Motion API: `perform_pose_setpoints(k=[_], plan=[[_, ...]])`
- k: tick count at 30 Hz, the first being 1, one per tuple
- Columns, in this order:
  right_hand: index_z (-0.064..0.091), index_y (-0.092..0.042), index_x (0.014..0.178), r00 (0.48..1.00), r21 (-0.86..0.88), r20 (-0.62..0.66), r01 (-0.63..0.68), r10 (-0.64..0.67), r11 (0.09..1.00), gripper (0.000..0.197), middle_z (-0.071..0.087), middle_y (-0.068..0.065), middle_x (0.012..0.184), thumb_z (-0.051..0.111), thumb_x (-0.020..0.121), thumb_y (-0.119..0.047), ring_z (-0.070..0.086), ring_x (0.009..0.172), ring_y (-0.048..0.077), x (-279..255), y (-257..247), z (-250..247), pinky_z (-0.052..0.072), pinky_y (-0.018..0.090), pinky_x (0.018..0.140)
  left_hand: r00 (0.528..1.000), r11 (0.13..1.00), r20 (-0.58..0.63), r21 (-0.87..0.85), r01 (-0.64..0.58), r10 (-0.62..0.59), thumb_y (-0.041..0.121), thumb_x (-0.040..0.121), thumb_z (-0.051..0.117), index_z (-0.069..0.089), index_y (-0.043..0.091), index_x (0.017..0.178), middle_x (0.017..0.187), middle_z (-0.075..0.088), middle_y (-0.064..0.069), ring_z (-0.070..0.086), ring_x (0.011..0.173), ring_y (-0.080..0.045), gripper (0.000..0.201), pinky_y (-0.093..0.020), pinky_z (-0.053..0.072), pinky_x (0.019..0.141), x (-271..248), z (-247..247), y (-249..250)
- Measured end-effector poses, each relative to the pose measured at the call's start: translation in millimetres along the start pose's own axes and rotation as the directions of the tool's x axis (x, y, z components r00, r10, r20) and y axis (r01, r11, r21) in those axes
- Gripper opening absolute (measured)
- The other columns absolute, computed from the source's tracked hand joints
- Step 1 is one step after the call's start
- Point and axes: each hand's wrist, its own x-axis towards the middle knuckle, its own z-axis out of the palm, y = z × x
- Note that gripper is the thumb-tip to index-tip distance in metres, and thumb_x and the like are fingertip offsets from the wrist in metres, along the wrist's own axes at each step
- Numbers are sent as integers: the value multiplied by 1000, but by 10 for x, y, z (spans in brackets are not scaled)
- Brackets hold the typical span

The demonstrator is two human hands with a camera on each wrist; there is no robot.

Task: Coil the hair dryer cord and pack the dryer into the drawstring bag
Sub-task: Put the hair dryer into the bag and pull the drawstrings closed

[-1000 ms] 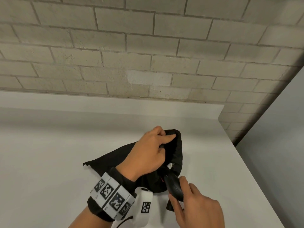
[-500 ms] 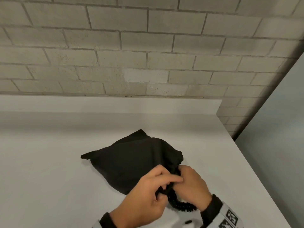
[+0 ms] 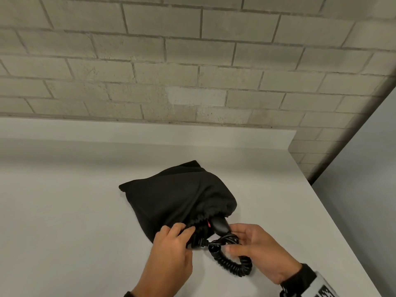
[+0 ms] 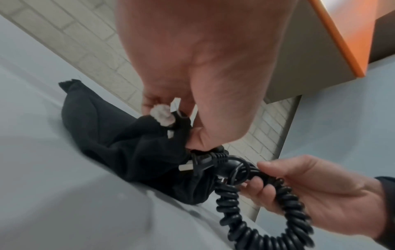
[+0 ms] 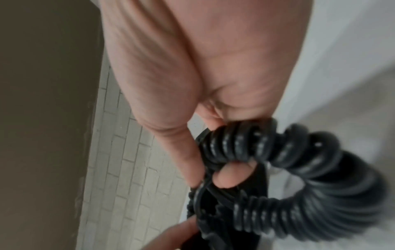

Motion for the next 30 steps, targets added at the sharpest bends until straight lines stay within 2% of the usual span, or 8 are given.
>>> perform_pose_setpoints(k=[5, 8, 12, 15, 18, 21, 24, 30], plan=[[73, -18, 100, 992, -110, -122, 27, -40, 994, 13, 75, 4, 85, 64, 91, -23, 64, 73, 12, -85, 96, 113, 53, 30, 77, 989, 991, -55, -33, 133, -135, 26, 76, 80, 66, 36, 119, 116, 63, 15, 54, 90, -14, 46, -31, 53, 76, -26, -83, 61], [73, -20, 96, 989, -169, -147, -30, 5, 985, 23, 75, 4, 89, 54, 97, -34, 70, 78, 16, -74, 151, 163, 54, 33, 85, 989, 986, -61, -108, 127, -134, 17, 93, 62, 40, 38, 145, 143, 37, 19, 36, 109, -7, 60, -15, 37, 95, -15, -57, 116], [69, -9, 98, 981, -9, -159, -110, 107, 994, 32, 76, 7, 86, 49, 99, -34, 69, 67, 24, -56, 66, 232, 55, 27, 69, 991, 983, -36, -140, 122, -129, 1, 92, 56, 21, 40, 151, 152, 21, 21, 29, 119, -2, 79, -5, 22, 102, 0, -73, 142], [64, -7, 97, 967, 60, -211, -132, 142, 989, 38, 77, 6, 84, 46, 99, -40, 68, 64, 23, -54, -39, 279, 48, 29, 65, 996, 978, -13, -189, 88, -92, -4, 89, 57, 18, 45, 149, 148, 22, 26, 28, 122, 4, 87, 6, 16, 91, -7, -52, 94], [65, -10, 95, 951, 77, -285, -105, 123, 991, 38, 75, 2, 79, 44, 100, -41, 68, 59, 19, -13, -125, 315, 46, 31, 65, 1000, 980, -13, -200, 17, -20, -3, 83, 65, 16, 52, 144, 138, 23, 34, 38, 126, 0, 96, -4, 35, 95, -22, -18, 79], [65, -16, 97, 938, 56, -332, -90, 104, 994, 33, 72, 2, 82, 42, 101, -38, 70, 60, 18, 41, -202, 377, 46, 21, 52, 988, 988, -105, -92, -127, 117, -5, 54, 85, 45, 40, 139, 130, 46, 24, 47, 95, -5, 105, -5, 43, 56, -30, -21, 85], [66, -17, 98, 928, 28, -364, -74, 79, 997, 30, 71, 5, 84, 42, 101, -35, 69, 59, 20, 85, -234, 424, 43, 12, 40, 955, 979, -216, 53, -199, 205, -6, 44, 86, 55, 29, 130, 126, 51, 15, 43, 86, -10, 98, -10, 42, 44, -13, -49, 157], [70, -12, 97, 927, 173, -362, -43, 104, 984, 33, 76, 5, 84, 48, 99, -37, 74, 68, 26, 80, -257, 492, 60, 36, 67, 954, 973, -196, 88, -213, 227, -3, 45, 86, 62, 26, 126, 126, 53, 11, 42, 83, -11, 90, -14, 46, 39, -19, -25, 173]])
